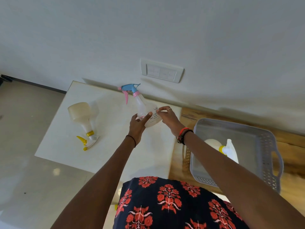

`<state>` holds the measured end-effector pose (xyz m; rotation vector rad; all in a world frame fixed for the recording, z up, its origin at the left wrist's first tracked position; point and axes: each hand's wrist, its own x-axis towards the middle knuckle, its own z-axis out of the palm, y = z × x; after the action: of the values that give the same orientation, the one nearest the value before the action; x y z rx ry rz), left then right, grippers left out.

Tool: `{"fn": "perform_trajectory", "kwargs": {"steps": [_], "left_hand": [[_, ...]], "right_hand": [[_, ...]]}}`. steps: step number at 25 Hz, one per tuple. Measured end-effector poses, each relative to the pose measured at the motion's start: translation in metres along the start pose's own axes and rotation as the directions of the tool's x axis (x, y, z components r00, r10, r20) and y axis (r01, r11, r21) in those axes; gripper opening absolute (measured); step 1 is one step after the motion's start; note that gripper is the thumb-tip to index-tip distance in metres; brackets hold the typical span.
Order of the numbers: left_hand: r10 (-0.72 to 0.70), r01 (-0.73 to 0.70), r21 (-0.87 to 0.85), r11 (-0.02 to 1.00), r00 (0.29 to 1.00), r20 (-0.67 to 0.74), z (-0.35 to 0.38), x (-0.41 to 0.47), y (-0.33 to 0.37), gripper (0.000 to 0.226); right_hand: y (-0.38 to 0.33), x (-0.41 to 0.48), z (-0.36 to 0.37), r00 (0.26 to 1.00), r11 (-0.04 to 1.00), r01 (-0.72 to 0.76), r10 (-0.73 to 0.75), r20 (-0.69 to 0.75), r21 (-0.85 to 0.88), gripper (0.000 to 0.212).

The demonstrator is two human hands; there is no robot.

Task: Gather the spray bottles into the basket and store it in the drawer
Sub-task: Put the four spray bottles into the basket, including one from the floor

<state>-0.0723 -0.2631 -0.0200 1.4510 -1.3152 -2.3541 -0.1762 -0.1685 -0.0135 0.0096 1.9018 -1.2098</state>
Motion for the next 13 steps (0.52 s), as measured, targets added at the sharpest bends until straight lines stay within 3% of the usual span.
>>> {"fn": "perform_trajectory", "kwargs": {"steps": [7,13], "left_hand": [[0.207,-0.207,0.11,0.972,0.978,0.009,0.036,-0.05,-0.007,0.076],[0.322,-0.339,0.243,0.909,0.94,0.11,0.092,-0.088,-0.012,0.077]], "right_hand": [[-0.006,-0.035,-0.046,0.993,0.998,0.068,-0.066,-0.098,0.016,0.026],[-0.006,-0.076,-0.111,0.981,0.989,0.146,-0.145,-0.132,0.002,0.041]]}}
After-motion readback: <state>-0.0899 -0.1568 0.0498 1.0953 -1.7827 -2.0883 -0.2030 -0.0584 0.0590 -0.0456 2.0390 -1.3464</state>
